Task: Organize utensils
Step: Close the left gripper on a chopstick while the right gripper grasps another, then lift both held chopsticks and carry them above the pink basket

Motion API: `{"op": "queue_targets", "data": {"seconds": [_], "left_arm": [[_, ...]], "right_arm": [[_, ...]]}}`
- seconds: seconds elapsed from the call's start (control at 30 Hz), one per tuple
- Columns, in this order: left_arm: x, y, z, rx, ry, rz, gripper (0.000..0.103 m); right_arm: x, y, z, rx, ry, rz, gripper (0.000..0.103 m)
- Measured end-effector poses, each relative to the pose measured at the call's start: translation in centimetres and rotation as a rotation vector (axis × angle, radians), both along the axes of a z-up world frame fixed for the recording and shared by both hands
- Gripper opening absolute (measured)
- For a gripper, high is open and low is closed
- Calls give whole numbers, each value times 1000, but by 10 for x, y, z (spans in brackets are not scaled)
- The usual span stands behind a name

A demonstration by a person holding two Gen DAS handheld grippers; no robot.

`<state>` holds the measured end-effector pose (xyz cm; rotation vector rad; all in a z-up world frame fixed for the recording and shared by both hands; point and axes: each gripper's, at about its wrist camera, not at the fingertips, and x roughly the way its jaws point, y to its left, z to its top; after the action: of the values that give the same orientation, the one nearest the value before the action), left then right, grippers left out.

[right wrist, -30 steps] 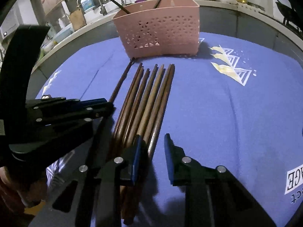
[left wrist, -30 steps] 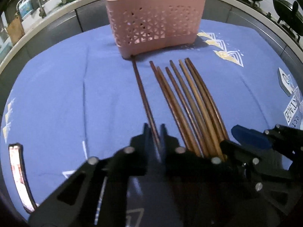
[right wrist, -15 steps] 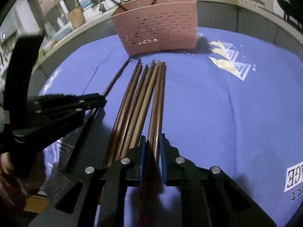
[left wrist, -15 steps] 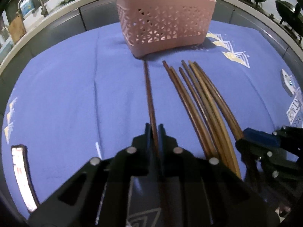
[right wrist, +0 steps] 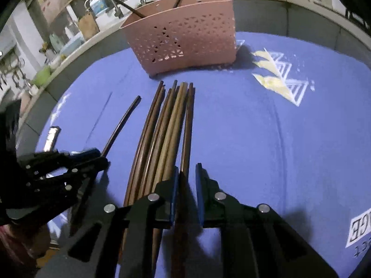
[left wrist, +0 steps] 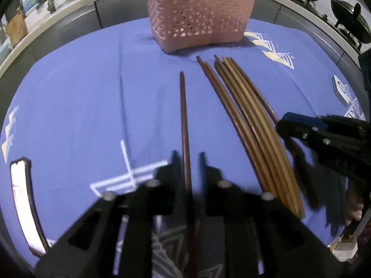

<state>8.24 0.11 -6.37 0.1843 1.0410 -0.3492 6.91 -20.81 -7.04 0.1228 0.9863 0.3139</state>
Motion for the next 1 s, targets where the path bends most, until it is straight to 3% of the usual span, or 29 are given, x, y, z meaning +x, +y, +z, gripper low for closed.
{"op": "queue_targets", "data": {"seconds": [0.03, 0.2, 0.27, 0.33, 0.37, 0.43, 0.53, 0.67, 0.83, 1.0], "left_arm": [[5, -3, -1, 15, -5, 5, 50], [41, -15, -1, 42, -20, 12, 51], [55, -16, 0, 39, -28, 13, 44], [66, -18, 1, 29, -34, 9, 12], [70, -19, 1, 16, -27, -2, 6], [75, -21, 3, 21, -29, -4, 5], [81, -21, 10, -4, -8, -4, 4], [65, -6, 56, -97, -121, -4, 4], [30, 23, 122, -218, -275, -3, 4], [2, 33, 147, -261, -361, -1, 4]], "right_arm": [[4, 3, 0, -16, -5, 3, 15], [33, 10, 5, -62, 27, 22, 15], [50, 17, 7, -97, 34, 39, 15], [68, 22, 9, -128, 35, 63, 15], [79, 25, 10, -141, 35, 79, 15], [92, 28, 10, -132, 47, 99, 7], [98, 27, 14, -106, 47, 98, 5], [64, 7, 63, 8, -137, 83, 5], [10, -9, 122, 45, -396, 49, 5], [-18, -18, 135, 42, -531, 8, 5]]}}
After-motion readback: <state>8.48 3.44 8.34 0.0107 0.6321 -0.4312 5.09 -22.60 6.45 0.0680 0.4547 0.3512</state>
